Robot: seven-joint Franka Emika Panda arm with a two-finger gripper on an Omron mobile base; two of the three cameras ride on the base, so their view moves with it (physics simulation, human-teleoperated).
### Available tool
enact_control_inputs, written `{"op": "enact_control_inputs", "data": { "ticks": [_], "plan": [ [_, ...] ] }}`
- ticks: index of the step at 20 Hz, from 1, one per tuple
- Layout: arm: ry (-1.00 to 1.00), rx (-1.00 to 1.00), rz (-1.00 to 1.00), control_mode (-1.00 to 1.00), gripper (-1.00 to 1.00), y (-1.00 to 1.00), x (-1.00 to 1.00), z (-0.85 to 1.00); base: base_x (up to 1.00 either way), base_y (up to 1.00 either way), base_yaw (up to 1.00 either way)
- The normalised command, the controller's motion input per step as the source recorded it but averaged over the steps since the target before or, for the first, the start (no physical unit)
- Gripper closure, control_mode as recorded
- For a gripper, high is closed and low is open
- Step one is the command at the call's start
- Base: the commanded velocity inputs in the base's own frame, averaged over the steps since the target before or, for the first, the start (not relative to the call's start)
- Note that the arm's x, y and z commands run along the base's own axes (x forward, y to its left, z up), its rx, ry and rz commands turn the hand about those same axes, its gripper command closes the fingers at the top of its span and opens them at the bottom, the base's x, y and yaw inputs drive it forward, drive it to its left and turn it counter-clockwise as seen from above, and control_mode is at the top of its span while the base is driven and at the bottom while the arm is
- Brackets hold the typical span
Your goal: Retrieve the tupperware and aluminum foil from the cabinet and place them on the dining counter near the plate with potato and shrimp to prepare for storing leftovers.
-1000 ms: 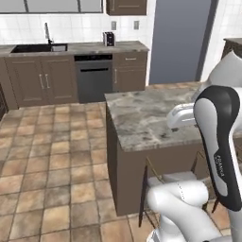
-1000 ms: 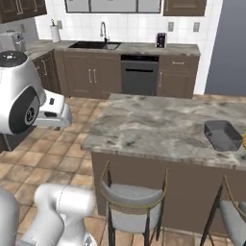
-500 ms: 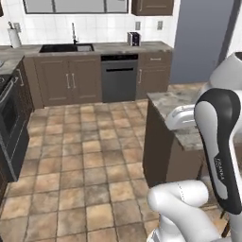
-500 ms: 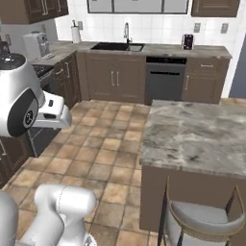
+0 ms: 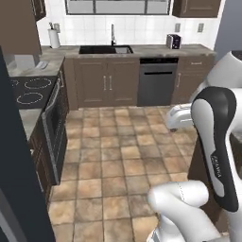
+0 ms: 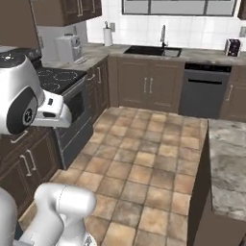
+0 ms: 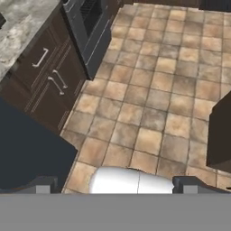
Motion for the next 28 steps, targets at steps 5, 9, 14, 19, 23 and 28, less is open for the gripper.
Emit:
{"op": "enact_control_inputs", "data": {
  "ticks": [5, 9, 14, 19, 23, 28],
  "plan": [
    [0.00, 0.00, 0.00, 1.00, -1.00, 0.00, 0.00, 0.00, 0.71, 0.40, 0.40],
    [0.00, 0.00, 0.00, 1.00, -1.00, 0.00, 0.00, 0.00, 0.86, 0.08, 0.43],
    [0.00, 0.00, 0.00, 1.00, -1.00, 0.00, 0.00, 0.00, 0.99, -0.12, 0.37],
    [0.00, 0.00, 0.00, 1.00, -1.00, 0.00, 0.00, 0.00, 0.94, -0.05, 0.38],
    [0.00, 0.00, 0.00, 1.00, -1.00, 0.00, 0.00, 0.00, 0.42, 0.20, 0.46],
    [0.00, 0.00, 0.00, 1.00, -1.00, 0.00, 0.00, 0.00, 0.19, 0.31, 0.49]
  ]
}}
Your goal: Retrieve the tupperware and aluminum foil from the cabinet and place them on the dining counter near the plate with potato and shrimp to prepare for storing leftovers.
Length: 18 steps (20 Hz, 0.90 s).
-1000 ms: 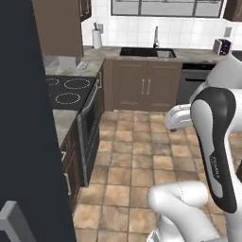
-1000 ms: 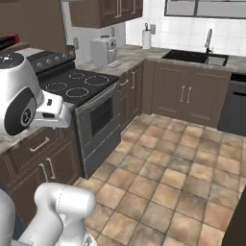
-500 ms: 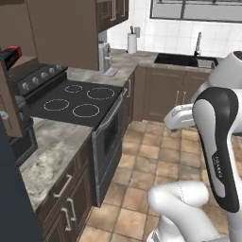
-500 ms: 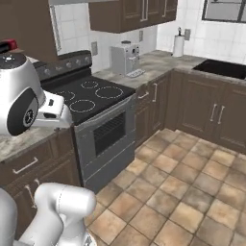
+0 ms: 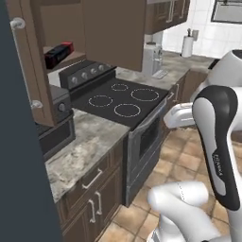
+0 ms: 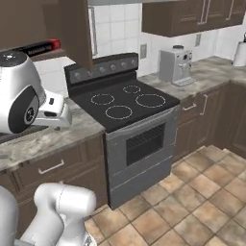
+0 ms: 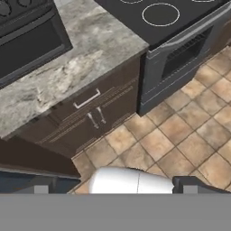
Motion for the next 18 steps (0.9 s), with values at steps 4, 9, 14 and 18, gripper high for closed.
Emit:
{"op": "enact_control_inputs", "data": {
  "ticks": [4, 9, 14, 18],
  "plan": [
    [0.00, 0.00, 0.00, 1.00, -1.00, 0.00, 0.00, 0.00, 0.44, 0.06, 0.45],
    [0.00, 0.00, 0.00, 1.00, -1.00, 0.00, 0.00, 0.00, 0.70, 0.00, 0.41],
    [0.00, 0.00, 0.00, 1.00, -1.00, 0.00, 0.00, 0.00, 0.71, 0.00, 0.41],
    [0.00, 0.00, 0.00, 1.00, -1.00, 0.00, 0.00, 0.00, 0.59, 0.00, 0.41]
  ]
}}
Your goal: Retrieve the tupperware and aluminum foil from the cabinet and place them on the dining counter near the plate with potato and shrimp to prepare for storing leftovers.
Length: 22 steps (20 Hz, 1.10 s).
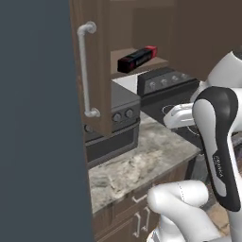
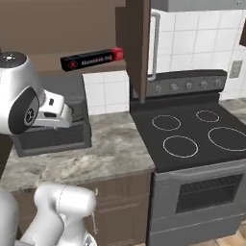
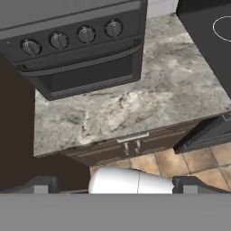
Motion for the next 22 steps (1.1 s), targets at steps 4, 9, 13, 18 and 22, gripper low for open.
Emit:
{"op": "enact_control_inputs", "data": {
  "ticks": [4, 9, 13, 18, 22],
  "plan": [
    [0.00, 0.00, 0.00, 1.00, -1.00, 0.00, 0.00, 0.00, 0.55, -0.10, 0.38],
    [0.00, 0.00, 0.00, 1.00, -1.00, 0.00, 0.00, 0.00, 0.52, -0.41, 0.34],
    [0.00, 0.00, 0.00, 1.00, -1.00, 0.00, 0.00, 0.00, 0.59, -0.32, 0.34],
    [0.00, 0.00, 0.00, 1.00, -1.00, 0.00, 0.00, 0.00, 0.61, -0.06, 0.24],
    [0.00, 0.00, 0.00, 1.00, -1.00, 0.00, 0.00, 0.00, 0.27, 0.00, 0.01]
  ]
}}
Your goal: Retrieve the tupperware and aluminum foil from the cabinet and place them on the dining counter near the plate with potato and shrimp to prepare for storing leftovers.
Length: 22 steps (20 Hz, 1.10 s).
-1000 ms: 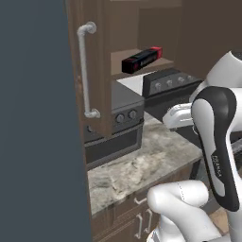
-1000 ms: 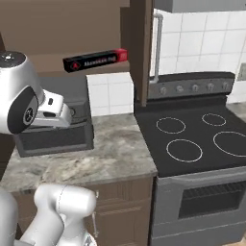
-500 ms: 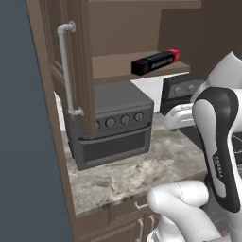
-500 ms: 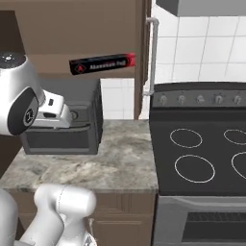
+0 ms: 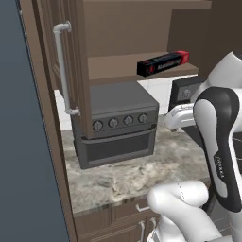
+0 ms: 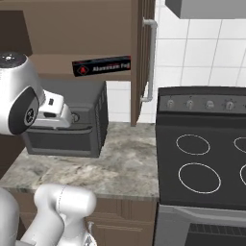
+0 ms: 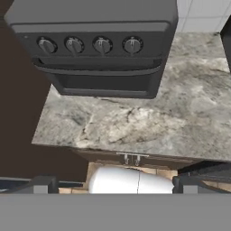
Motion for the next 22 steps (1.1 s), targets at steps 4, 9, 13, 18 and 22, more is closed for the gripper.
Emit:
{"op": "enact_control_inputs", "data": {
  "ticks": [4, 9, 13, 18, 22],
  "plan": [
    [0.00, 0.00, 0.00, -1.00, -1.00, 0.01, 0.14, -0.01, 0.00, 0.00, 0.00],
    [-0.14, 0.00, 0.00, -1.00, -1.00, 0.00, 0.12, 0.09, 0.00, 0.00, 0.00],
    [-0.30, 0.00, 0.00, -1.00, -1.00, 0.03, 0.34, 0.44, 0.00, 0.00, 0.00],
    [-0.23, 0.00, -0.03, -1.00, -1.00, 0.00, 0.53, 0.40, 0.00, 0.00, 0.00],
    [-0.11, 0.00, -0.12, -1.00, -1.00, 0.07, 0.64, 0.23, 0.00, 0.00, 0.00]
  ]
}}
